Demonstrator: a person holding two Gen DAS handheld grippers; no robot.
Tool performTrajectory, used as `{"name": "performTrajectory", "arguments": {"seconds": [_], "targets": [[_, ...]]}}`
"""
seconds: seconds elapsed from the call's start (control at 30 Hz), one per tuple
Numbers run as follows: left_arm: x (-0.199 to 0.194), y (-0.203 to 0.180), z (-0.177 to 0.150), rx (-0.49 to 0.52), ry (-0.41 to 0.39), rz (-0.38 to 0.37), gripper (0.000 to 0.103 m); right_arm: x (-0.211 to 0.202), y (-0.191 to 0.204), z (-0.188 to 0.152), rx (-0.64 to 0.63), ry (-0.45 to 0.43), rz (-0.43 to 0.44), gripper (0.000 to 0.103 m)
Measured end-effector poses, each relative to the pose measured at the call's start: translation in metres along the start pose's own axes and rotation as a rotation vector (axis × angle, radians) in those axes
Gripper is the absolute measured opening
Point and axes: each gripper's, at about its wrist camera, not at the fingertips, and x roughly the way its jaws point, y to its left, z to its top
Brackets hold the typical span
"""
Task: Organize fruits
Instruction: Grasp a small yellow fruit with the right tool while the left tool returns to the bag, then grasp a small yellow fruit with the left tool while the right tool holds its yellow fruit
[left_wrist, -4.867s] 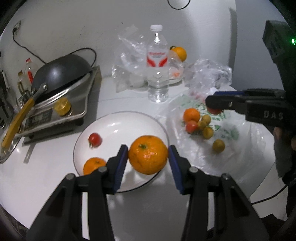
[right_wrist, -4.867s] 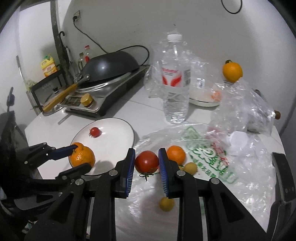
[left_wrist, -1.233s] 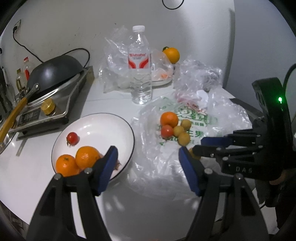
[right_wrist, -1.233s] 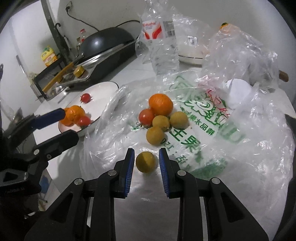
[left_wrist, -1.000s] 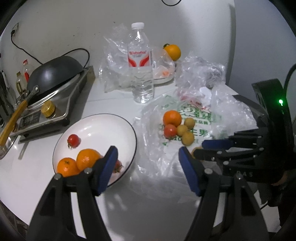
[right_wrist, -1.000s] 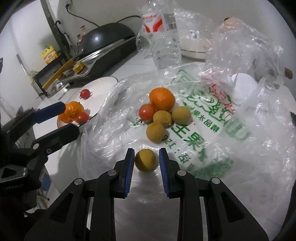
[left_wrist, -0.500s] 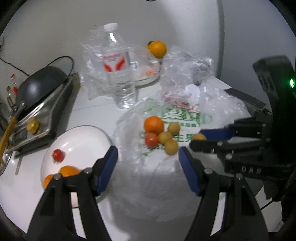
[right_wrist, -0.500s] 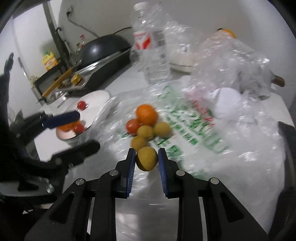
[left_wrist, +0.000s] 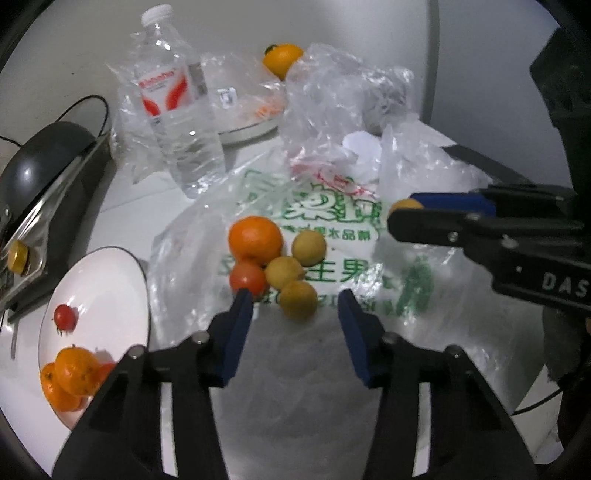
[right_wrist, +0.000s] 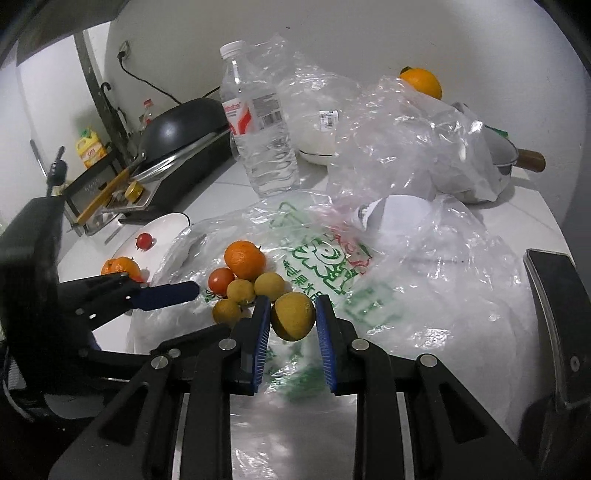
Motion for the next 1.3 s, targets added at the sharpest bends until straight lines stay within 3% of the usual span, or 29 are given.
{"name": "performTrajectory", "arguments": {"seconds": [0.3,0.63,1.3], "targets": [[0.020,-0.004,0.000,-0.006,0.047,0.007,0.025,0.000,-0.006,-0.002,0.005,-0.002,0.009,0.027],[0.016,-0.003,0.000,-0.007,0.034,-0.035,0.025,0.000,0.000,-0.002,0.001,-0.004,0.000,0.027],[-0.042,0.022,-0.012,-0.018,-0.093,-0.042,0.025,-0.011,0.053,0.006,-0.059,-0.015,-0.028,0.027]]}}
